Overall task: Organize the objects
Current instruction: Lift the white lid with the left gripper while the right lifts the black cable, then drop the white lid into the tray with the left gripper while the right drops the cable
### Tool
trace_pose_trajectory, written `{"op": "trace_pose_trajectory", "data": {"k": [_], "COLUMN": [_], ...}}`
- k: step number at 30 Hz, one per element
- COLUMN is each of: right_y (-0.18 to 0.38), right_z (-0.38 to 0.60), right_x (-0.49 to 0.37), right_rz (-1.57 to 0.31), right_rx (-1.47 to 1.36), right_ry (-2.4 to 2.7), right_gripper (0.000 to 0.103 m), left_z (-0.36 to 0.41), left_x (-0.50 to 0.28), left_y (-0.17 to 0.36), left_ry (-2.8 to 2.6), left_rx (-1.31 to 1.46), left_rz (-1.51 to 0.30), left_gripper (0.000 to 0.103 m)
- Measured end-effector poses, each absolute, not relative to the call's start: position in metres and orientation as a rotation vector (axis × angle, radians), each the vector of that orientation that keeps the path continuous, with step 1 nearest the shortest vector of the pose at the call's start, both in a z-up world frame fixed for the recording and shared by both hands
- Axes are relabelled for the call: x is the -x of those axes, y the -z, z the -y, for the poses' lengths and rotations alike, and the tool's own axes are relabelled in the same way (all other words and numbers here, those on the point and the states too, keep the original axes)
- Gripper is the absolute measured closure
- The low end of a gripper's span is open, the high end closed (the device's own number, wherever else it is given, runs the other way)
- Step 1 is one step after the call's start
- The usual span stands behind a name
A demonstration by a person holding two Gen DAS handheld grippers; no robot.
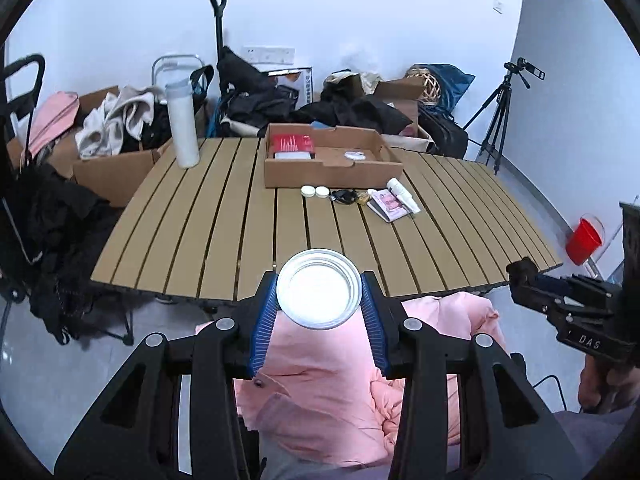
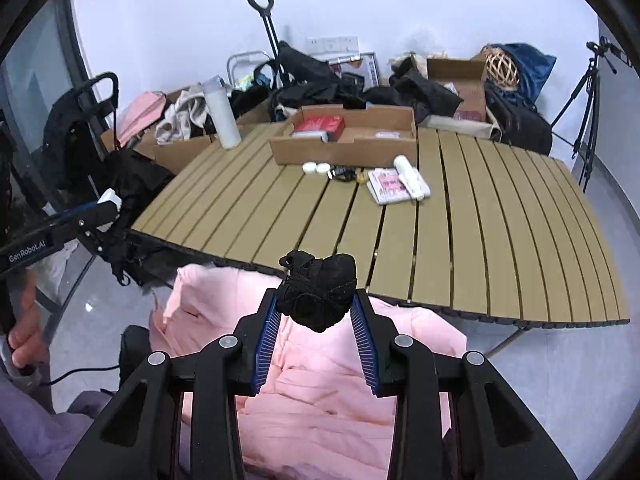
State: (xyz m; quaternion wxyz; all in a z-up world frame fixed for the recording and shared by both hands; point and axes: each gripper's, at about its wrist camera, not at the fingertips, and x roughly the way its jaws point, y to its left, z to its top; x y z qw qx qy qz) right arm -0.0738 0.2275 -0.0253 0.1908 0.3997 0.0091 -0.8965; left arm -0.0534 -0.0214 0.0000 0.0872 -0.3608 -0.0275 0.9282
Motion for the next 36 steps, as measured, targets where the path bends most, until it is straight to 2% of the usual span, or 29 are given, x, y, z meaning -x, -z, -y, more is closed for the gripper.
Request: {"op": "trace_pose_trajectory", "data": {"k": [8,15,20,24,26,31,36], "right_y": [0.035,0.052,0.002,-0.05,-0.063,-0.046,0.016], "right_z": [-0.23,-0.23,-0.233,-0.236,-0.239,-0.234,-0.219], "right_x": [0.081,0.13,0.206,0.276,0.319,0.439,0.553], "right_rz": [-0.016,-0.036,-0.104,-0.189,-0.172,-0.077,-0.045], "right_rx": [-1.156,-1.228,-1.137,-1.099,-1.132,-1.281,-1.448], "right_ry": [2.499,2.485,2.45,2.375,2.306,2.201,2.185], "right_gripper": [0.064,0.064,0.064,0.064,0.064,0.064,0.064], "left_z": [0.023,0.017,0.012,0.0,-0.008,-0.026,-0.044], "left_x": [0.066,0.124,0.212,0.301,0.338,0.45,0.572], "left_y": [0.016,0.026,-0.03,-0.069,-0.073,-0.036,0.051], "left_ry": [-2.747,-2.678,-2.532,-2.508,-2.538,-2.518,-2.449], "left_rx": [1.161,1.246,1.154,1.198,1.214,1.348,1.603], "left_rz": [0.103,0.117,0.162,0.071,0.02,-0.014,0.069], "left_gripper": [0.066,0.066,0.066,0.066,0.066,0.066,0.066]}}
